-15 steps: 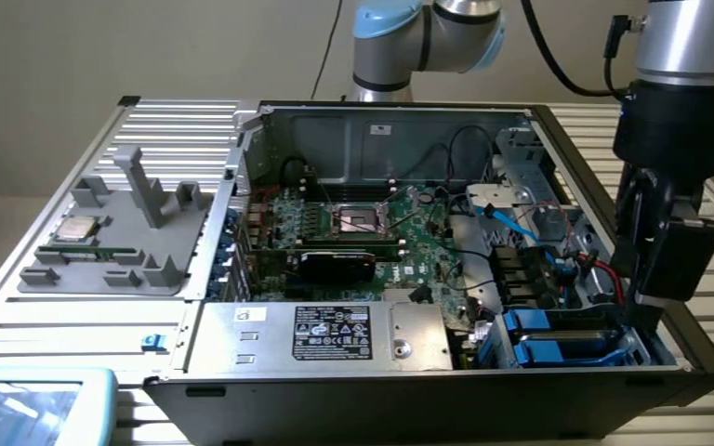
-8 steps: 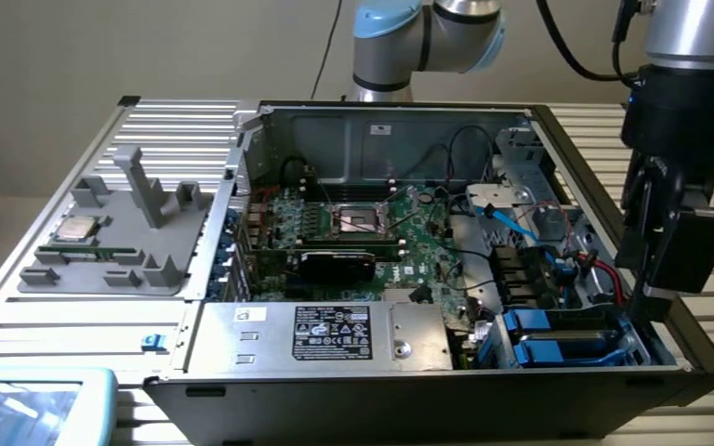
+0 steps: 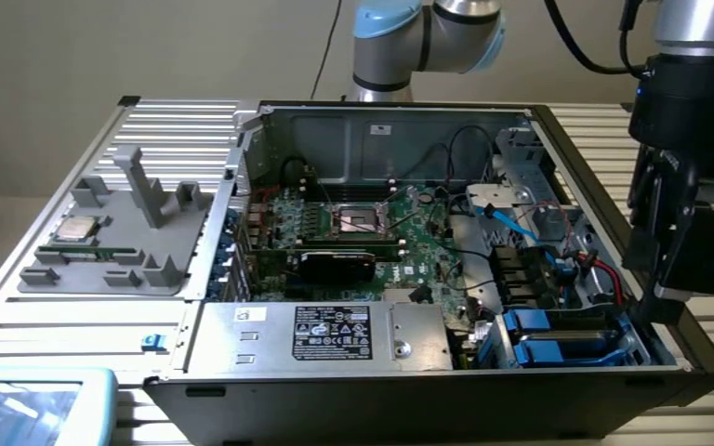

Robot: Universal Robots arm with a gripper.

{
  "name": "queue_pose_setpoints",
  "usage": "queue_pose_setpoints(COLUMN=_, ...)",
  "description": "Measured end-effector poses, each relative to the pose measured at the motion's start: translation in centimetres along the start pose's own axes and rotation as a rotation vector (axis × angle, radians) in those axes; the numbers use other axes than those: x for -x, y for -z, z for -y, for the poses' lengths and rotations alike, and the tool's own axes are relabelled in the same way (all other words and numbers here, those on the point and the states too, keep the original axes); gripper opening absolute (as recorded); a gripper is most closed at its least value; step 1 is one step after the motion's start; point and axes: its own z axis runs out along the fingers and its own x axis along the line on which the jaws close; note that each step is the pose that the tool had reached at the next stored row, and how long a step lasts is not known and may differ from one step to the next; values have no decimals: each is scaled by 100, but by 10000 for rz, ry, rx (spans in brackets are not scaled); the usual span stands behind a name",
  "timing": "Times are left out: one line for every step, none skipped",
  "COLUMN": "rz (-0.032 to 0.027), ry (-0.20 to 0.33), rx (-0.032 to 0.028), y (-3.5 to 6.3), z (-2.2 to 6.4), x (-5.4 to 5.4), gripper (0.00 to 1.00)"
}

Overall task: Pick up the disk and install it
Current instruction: 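Insert the first disk wire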

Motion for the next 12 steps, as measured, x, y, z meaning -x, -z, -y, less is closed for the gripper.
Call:
queue_pose_setpoints(rz=37, ry=3, rx=18, y=0, z=4, x=10, gripper=74)
queue_pose_setpoints(rz=91, ry=9, rx=44, y=0, z=8, x=18, gripper=74)
queue_pose_setpoints(rz=168, ry=16, rx=80, y=1, z=11, x=26, gripper=74)
queue_pose_setpoints(rz=239, ry=23, rx=114, y=1, z=15, x=32, gripper=74)
queue_pose_setpoints(rz=302, ry=30, rx=144, y=0, z=19, x=40, gripper=74)
queue_pose_setpoints(rz=333, ry=32, rx=159, y=0, z=24, x=47, gripper=74)
queue_pose_setpoints(rz=348, ry=34, rx=165, y=0, z=28, x=52, gripper=74)
queue_pose_setpoints(rz=347, ry=35, rx=165, y=0, z=32, x=54, gripper=74)
queue_pose_setpoints(rz=347, ry=35, rx=165, y=-1, z=33, x=55, gripper=74)
queue_pose_setpoints(rz=347, ry=36, rx=166, y=-1, z=33, x=55, gripper=74)
queue_pose_setpoints(rz=346, ry=36, rx=166, y=-1, z=33, x=55, gripper=74)
queue_pose_setpoints(rz=346, ry=34, rx=165, y=-1, z=34, x=55, gripper=74)
